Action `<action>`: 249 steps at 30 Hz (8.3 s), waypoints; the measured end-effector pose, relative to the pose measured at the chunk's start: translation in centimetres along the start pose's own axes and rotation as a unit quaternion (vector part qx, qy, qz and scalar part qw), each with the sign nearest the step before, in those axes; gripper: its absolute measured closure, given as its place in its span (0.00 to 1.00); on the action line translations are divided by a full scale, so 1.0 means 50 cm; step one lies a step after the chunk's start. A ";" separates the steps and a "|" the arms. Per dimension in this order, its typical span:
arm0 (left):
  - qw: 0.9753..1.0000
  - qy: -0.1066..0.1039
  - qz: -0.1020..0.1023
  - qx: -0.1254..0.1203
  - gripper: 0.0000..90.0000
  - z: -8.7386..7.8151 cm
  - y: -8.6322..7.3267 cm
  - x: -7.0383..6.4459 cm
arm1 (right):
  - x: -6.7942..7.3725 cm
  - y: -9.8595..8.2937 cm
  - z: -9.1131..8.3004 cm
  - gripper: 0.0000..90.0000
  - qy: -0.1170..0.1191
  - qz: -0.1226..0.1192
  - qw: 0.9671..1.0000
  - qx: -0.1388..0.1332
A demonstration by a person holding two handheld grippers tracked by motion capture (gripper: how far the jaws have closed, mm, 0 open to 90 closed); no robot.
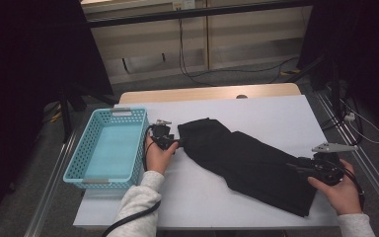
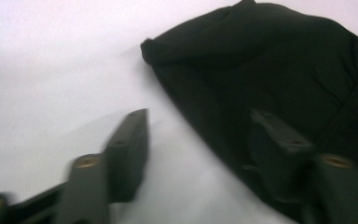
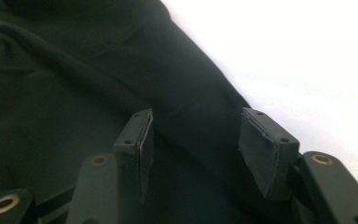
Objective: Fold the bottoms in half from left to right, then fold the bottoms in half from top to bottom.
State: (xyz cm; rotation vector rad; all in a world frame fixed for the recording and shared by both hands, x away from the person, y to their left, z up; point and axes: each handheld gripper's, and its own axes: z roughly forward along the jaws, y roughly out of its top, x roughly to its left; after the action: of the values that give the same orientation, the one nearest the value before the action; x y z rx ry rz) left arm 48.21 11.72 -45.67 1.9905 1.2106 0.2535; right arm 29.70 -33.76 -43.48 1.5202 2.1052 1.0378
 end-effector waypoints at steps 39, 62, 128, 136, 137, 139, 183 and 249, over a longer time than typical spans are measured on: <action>0.997 0.048 -0.058 0.008 0.95 -0.057 0.004 0.034 | -0.027 -0.016 0.006 0.46 -0.025 0.004 1.000 0.009; 0.998 0.033 -0.045 0.011 0.94 -0.066 -0.010 0.020 | -0.033 -0.020 0.004 0.98 0.023 -0.010 0.999 0.034; 0.995 0.060 0.031 0.071 0.35 0.004 0.042 0.047 | 0.017 -0.007 0.006 0.41 0.028 -0.048 0.998 -0.018; 0.995 0.054 0.029 0.077 0.49 0.002 0.042 0.038 | 0.014 -0.006 0.007 0.41 0.031 -0.048 0.998 -0.019; 0.996 0.046 0.024 0.072 0.54 0.000 0.040 0.036 | 0.013 -0.005 0.008 0.41 0.033 -0.048 0.998 -0.021; 0.996 0.041 0.023 0.072 0.61 -0.001 0.039 0.034 | 0.013 -0.004 0.009 0.41 0.032 -0.049 0.998 -0.020; 0.996 0.027 -0.020 0.084 0.94 -0.067 0.126 0.034 | 0.017 -0.002 0.024 0.22 0.060 -0.042 0.997 -0.023; 0.998 -0.025 0.048 0.044 0.96 -0.096 0.124 -0.057 | 0.030 0.007 0.027 0.21 0.073 -0.054 0.995 -0.027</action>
State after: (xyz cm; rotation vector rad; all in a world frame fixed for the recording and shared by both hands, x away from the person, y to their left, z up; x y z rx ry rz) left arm 48.31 10.32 -37.45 2.1214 1.1137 0.2006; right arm 30.23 -31.83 -43.93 1.3251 2.2101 1.1884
